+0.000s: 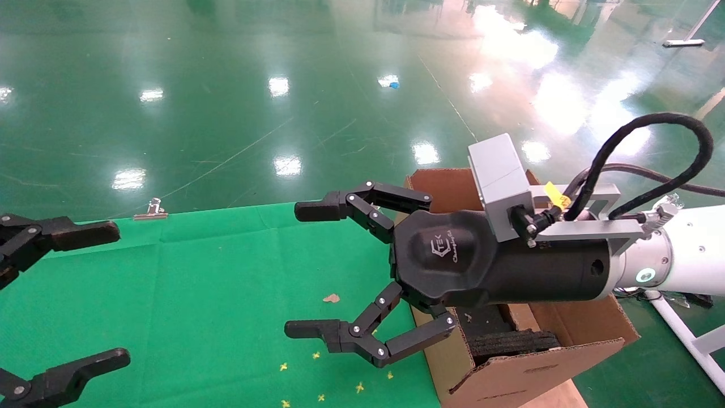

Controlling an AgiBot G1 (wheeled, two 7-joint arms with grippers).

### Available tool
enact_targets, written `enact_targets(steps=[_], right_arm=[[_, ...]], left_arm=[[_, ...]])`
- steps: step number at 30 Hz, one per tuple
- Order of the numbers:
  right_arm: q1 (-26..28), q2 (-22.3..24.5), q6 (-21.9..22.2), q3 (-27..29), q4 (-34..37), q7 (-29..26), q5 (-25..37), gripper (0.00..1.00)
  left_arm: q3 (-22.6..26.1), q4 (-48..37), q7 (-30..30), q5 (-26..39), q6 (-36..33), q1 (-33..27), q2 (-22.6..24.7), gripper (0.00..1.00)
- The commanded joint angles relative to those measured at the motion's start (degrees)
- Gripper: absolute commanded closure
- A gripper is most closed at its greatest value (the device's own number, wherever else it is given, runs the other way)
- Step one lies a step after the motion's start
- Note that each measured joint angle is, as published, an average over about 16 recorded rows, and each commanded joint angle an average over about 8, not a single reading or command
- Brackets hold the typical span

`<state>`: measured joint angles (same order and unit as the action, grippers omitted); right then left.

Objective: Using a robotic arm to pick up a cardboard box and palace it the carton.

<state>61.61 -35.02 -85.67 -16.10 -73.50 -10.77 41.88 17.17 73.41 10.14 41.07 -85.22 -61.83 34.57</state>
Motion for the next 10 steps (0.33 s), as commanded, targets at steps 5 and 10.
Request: enact_targets(steps=[5, 10], right_arm=[[0.0, 0.0, 0.0, 0.0, 0.0, 0.0, 0.0, 0.0], [0.0, 0.0, 0.0, 0.0, 0.0, 0.0, 0.0, 0.0]], left_arm=[[0.0, 0.0, 0.0, 0.0, 0.0, 0.0, 0.0, 0.0], [0.0, 0.0, 0.0, 0.0, 0.0, 0.0, 0.0, 0.0]])
